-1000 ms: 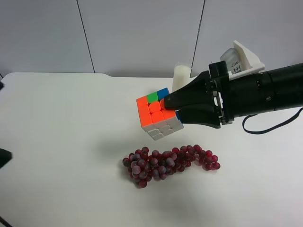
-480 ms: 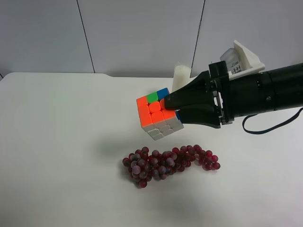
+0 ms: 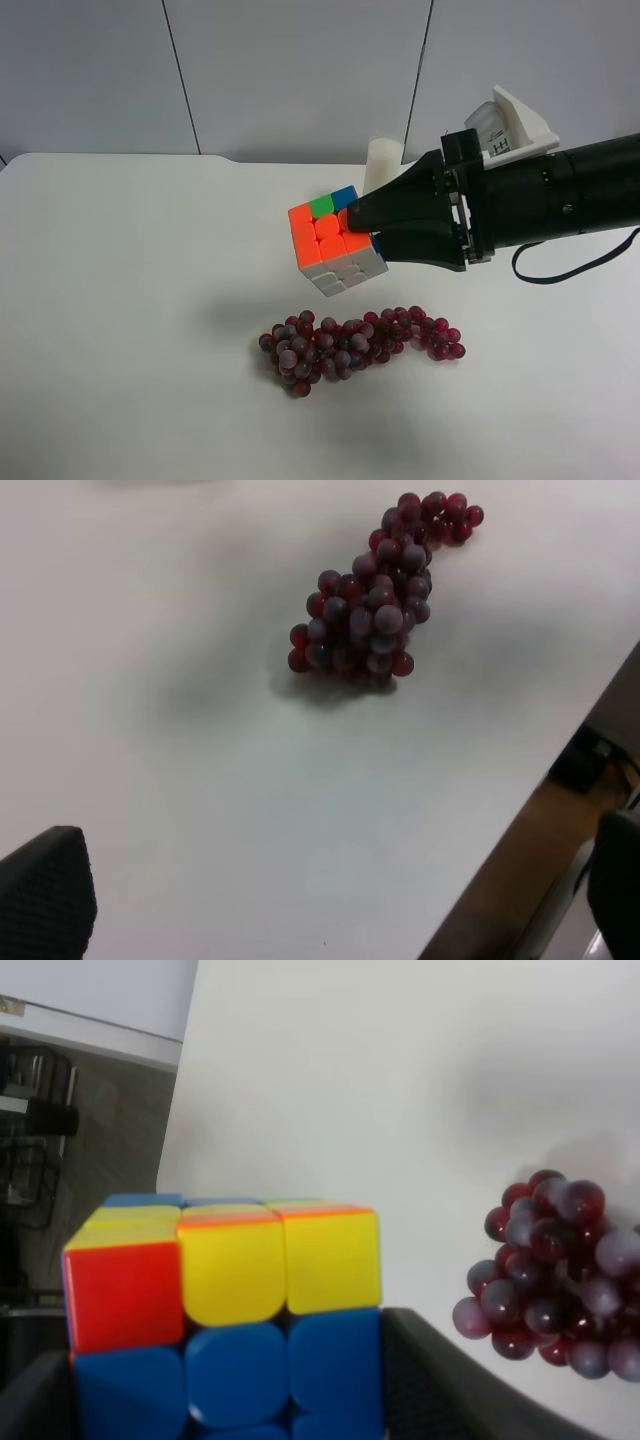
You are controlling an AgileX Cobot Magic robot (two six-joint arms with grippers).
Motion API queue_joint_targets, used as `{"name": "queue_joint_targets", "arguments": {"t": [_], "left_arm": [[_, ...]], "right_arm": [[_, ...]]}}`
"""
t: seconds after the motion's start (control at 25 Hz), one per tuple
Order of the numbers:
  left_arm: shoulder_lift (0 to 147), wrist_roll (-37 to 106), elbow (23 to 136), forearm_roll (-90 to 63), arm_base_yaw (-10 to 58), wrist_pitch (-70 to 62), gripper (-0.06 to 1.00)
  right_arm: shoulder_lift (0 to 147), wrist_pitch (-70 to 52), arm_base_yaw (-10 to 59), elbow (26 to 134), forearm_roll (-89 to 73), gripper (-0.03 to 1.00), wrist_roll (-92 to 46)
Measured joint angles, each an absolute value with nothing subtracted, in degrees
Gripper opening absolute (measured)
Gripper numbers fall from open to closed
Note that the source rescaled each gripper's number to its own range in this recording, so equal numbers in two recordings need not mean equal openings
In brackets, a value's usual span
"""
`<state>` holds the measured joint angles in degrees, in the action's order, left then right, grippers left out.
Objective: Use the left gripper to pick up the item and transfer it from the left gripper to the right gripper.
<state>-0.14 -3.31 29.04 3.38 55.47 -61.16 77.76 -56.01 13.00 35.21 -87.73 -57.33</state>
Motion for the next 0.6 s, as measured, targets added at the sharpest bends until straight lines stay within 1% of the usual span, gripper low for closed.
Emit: {"name": "queue_joint_targets", "arguments": {"t": [0.36, 0.52, 0.6], "left_arm": [[-0.14, -3.37, 28.98, 3.38, 55.25, -60.82, 1.0], [-0.14, -3.37, 28.98, 3.36, 50.18, -60.77, 1.0], [-0.14, -3.37, 28.98, 3.36, 45.69, -60.77, 1.0]], "right_arm": [[77.76, -56.01, 13.0, 35.21, -87.68, 0.0, -57.28], [77.76, -55.95, 13.0, 35.21, -87.15, 0.0, -57.28], [77.76, -55.24, 13.0, 35.21, -86.09, 0.0, -57.23]]}}
